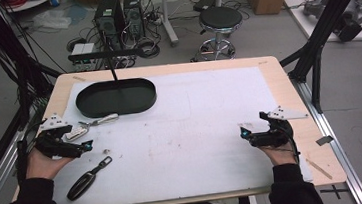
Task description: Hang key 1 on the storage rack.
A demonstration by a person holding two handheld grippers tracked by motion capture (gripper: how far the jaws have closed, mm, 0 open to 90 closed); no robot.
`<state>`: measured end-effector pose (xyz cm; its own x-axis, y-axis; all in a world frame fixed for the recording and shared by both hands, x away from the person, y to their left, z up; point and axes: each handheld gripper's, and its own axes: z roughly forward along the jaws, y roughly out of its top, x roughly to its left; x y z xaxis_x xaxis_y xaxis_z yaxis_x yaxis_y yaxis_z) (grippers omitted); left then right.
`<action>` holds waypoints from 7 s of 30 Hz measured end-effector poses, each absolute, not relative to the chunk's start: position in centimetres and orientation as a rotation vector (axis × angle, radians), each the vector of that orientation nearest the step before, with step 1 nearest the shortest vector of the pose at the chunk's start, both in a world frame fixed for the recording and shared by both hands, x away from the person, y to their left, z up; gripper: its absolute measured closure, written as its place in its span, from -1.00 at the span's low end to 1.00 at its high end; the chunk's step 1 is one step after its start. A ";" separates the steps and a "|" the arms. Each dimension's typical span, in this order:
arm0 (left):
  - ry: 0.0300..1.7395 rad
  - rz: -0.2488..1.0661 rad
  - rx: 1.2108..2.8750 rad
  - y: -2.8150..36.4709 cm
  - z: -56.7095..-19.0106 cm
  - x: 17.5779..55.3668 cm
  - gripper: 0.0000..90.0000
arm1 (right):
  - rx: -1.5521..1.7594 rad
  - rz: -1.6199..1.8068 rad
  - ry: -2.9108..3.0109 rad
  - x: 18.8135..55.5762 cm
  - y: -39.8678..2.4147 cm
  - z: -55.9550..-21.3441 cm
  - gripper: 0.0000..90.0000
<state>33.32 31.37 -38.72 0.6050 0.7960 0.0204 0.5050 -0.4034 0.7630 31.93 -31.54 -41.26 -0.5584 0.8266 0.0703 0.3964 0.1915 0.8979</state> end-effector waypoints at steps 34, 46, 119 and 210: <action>0.950 0.389 2.304 30.3 -38.0 40.0 -0.82 | 1.151 1.299 2.047 32.0 -31.4 -41.5 -0.98; 0.890 0.329 2.449 28.5 -38.0 42.1 -0.77 | 1.155 1.287 2.057 31.9 -31.3 -41.5 -0.98; 0.803 0.236 2.523 26.9 -42.0 44.9 0.67 | 1.160 1.228 2.077 31.6 -31.6 -42.1 -0.98; 0.865 0.492 2.250 28.0 -22.7 47.5 0.67 | 1.147 1.269 2.061 31.4 -31.7 -41.7 -0.98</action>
<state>47.49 28.03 -22.71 0.7096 0.6970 0.1035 0.4451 -0.5573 0.7009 31.38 -31.74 -41.71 -0.5472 0.8360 0.0407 0.4129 0.2274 0.8819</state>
